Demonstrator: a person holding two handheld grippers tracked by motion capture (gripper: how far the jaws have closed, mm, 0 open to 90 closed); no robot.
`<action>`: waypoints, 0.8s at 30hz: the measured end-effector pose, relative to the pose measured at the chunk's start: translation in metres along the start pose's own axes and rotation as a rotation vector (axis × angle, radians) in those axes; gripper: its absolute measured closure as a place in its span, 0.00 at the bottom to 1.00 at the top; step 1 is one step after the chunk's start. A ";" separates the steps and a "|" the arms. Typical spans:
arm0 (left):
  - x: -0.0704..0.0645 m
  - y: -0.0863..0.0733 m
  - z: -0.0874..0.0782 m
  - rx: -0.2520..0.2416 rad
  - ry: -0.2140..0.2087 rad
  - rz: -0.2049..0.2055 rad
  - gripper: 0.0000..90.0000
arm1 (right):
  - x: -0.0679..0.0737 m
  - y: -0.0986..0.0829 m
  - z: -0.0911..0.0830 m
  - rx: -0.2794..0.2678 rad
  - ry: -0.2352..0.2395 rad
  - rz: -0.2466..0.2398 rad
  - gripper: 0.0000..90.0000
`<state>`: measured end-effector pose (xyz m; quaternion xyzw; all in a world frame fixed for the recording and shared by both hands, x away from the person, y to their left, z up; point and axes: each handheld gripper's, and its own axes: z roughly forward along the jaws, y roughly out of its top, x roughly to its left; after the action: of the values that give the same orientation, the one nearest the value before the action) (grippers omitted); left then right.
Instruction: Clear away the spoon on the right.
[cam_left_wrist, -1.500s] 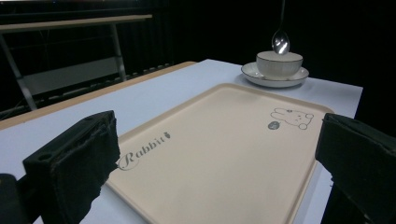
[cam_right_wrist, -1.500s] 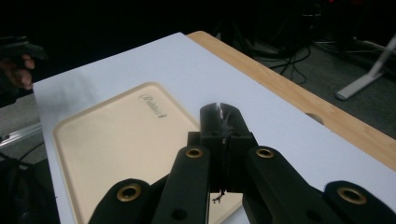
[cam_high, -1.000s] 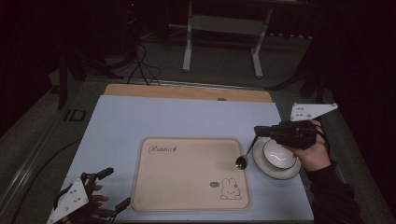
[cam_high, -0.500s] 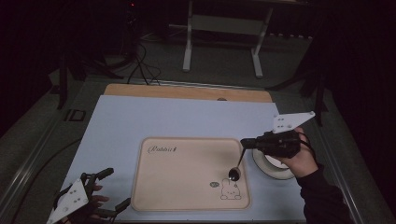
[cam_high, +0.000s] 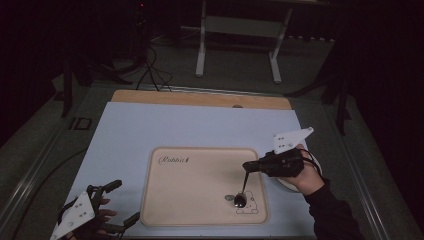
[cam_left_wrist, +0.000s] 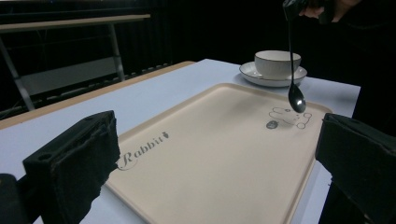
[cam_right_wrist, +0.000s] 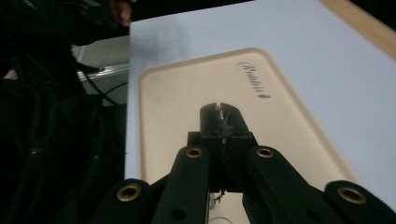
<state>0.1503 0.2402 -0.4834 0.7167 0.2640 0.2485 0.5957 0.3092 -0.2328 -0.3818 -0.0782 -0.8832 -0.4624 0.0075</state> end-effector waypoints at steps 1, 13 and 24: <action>0.000 0.000 0.000 0.000 0.000 0.002 0.00 | 0.001 0.000 0.005 0.014 0.012 -0.006 1.00; 0.000 0.000 -0.001 0.001 -0.002 0.003 0.00 | 0.002 -0.001 0.031 0.026 0.094 -0.019 1.00; 0.000 0.000 -0.001 -0.001 -0.007 0.001 0.00 | -0.004 -0.004 0.049 0.040 0.134 -0.003 1.00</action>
<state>0.1498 0.2405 -0.4834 0.7173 0.2615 0.2464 0.5970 0.3154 -0.1955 -0.4137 -0.0454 -0.8900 -0.4487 0.0675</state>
